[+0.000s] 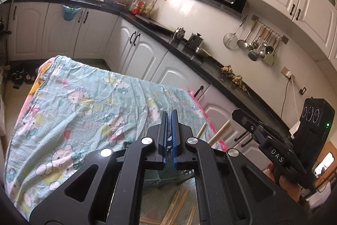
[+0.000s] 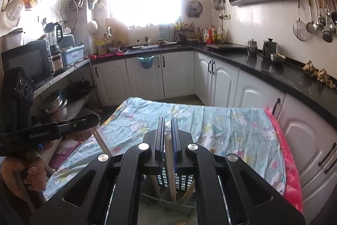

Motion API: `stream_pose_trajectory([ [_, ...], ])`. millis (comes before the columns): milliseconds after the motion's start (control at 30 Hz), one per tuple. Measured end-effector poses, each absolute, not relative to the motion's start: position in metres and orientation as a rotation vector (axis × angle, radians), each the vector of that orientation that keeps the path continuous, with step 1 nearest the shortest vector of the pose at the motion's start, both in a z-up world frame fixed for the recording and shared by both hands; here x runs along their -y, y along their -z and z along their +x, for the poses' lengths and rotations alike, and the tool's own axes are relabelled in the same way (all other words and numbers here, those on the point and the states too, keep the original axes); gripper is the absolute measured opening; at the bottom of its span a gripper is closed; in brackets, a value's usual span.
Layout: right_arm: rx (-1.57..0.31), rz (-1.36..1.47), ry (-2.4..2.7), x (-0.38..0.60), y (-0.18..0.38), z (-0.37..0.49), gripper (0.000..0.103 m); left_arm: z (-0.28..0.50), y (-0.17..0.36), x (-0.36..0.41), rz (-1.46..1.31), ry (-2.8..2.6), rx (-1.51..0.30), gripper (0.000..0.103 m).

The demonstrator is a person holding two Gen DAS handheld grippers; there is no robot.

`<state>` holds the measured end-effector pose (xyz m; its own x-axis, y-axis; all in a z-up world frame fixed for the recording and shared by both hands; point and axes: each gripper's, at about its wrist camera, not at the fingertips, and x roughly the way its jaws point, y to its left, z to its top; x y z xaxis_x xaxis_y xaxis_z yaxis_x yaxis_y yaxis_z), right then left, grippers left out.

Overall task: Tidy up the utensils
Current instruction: 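Lower the chopsticks into the caddy and open both tools, then withdraw both open tools from the caddy toward the loose chopsticks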

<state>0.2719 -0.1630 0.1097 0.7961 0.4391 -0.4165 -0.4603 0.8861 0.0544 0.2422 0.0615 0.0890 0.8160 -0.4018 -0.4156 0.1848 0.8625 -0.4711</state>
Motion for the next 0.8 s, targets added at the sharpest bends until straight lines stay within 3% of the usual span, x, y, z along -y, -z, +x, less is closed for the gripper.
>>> stream_pose_trajectory([
  [100,-0.449,-0.045,-0.484,0.164,-0.103,0.269,0.023,0.240,-0.082,-0.063,-0.429,0.309,-0.541,0.008],
  [400,-0.447,-0.043,-0.476,0.170,-0.098,0.256,0.039,0.218,-0.082,-0.065,-0.368,0.250,-0.503,0.044],
  [467,-0.442,-0.038,-0.473,0.174,-0.099,0.252,0.042,0.212,-0.085,-0.067,-0.362,0.238,-0.491,0.057],
  [667,-0.420,-0.019,-0.464,0.185,-0.104,0.240,0.051,0.196,-0.088,-0.074,-0.371,0.221,-0.465,0.082],
  [800,-0.404,-0.017,-0.461,0.190,-0.107,0.231,0.055,0.188,-0.089,-0.076,-0.378,0.217,-0.454,0.090],
])
